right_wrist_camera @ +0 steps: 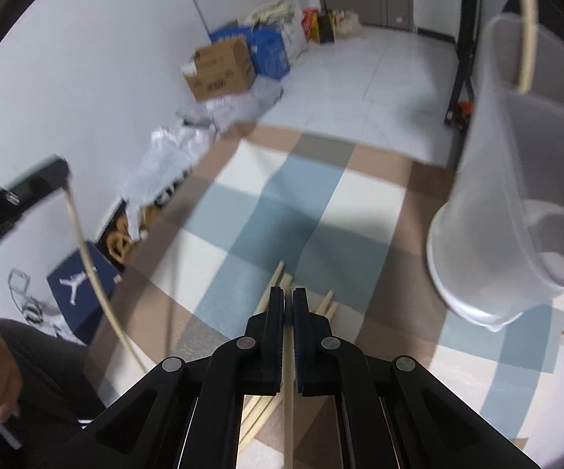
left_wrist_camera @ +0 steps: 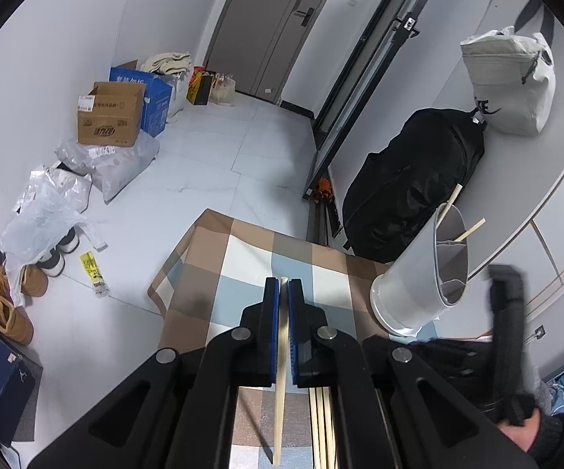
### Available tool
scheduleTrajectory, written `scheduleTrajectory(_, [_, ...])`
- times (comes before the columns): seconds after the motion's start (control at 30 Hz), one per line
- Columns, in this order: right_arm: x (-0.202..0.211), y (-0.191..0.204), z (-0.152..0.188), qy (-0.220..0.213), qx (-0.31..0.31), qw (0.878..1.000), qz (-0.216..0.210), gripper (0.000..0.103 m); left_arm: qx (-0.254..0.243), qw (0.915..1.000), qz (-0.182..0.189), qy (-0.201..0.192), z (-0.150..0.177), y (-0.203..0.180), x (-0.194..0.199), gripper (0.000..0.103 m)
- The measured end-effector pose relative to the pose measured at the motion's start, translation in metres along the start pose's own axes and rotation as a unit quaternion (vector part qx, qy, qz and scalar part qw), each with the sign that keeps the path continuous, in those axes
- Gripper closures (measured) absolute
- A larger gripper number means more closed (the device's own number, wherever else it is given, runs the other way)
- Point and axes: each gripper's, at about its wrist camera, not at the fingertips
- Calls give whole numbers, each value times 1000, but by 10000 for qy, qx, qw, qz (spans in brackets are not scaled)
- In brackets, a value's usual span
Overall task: Organize utensils
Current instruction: 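Carry the stick over the holder with the left gripper while the right gripper lifts its stick, then raise both held sticks above the white holder's opening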
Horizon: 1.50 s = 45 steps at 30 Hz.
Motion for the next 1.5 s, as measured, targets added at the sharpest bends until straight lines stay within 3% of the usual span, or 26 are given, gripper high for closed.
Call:
scheduleTrajectory(0.27, [72, -16, 3, -1071, -176, 9939, -187, 100, -325, 9994, 129, -34, 0, -21, 5, 103])
scheduleTrajectory(0.53, [106, -37, 18, -1676, -452, 9843, -307, 100, -744, 9970, 192, -63, -2, -56, 13, 103])
scheduleTrajectory(0.9, [144, -71, 23, -2262, -754, 9703, -399, 100, -924, 9953, 278, -88, -17, -101, 17, 103])
scheduleTrajectory(1.5, [246, -122, -46, -3290, -723, 9411, -315, 100, -1638, 9842, 526, -407, -82, -202, 27, 103])
Point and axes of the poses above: each gripper's, at about its wrist camera, not at the fingertips, and x roughly against the way its jaws point, y to its left, z to its underside, and after that the axes turned 6 degrees about z, right-handed
